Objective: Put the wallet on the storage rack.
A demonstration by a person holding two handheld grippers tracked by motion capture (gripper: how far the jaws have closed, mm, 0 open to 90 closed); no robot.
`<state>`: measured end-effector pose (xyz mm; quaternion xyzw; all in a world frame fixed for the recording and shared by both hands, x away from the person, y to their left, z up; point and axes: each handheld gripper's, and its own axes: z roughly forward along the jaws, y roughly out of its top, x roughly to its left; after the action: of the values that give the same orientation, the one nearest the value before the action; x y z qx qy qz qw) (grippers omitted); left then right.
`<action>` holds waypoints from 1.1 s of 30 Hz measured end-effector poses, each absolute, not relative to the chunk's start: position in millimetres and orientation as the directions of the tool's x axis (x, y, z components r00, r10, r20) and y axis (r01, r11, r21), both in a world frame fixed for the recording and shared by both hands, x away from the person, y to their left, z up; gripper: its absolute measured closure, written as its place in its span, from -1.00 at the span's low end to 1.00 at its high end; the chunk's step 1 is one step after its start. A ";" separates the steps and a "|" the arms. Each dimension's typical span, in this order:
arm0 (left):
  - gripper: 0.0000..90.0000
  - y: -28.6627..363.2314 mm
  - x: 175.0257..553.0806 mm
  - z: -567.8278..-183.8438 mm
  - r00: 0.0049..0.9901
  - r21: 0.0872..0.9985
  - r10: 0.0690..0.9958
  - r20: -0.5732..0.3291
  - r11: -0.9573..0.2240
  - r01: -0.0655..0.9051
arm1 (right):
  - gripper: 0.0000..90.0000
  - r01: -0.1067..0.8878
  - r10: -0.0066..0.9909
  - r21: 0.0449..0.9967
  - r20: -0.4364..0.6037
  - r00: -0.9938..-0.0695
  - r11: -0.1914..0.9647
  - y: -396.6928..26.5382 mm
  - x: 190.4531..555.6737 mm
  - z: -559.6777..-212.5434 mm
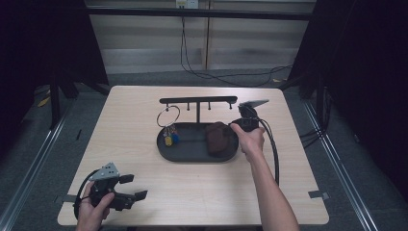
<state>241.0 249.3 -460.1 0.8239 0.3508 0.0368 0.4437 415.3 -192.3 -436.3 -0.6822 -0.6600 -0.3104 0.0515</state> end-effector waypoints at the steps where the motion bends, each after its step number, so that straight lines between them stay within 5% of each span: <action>1: -0.64 249.3 241.0 -460.0 0.752 0.757 0.610 -0.250 -0.361 0.545 | 0.54 0.933 0.873 0.338 0.484 -0.056 -0.128 -192.9 415.7 -437.3; 10: -0.64 249.5 241.1 -460.1 0.751 0.757 0.610 -0.253 -0.359 0.546 | 0.52 0.934 0.912 0.343 0.407 -0.058 -0.094 -189.4 415.3 -440.3; 33: -0.64 248.3 243.4 -460.9 0.746 0.751 0.614 -0.259 -0.358 0.555 | -0.29 0.880 0.903 0.474 0.390 -0.181 -0.029 -193.0 397.7 -409.1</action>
<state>243.4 248.3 -460.9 0.8234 0.3549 0.0332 0.4415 397.7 -193.0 -409.1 -0.6398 -0.6967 -0.3240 -0.0173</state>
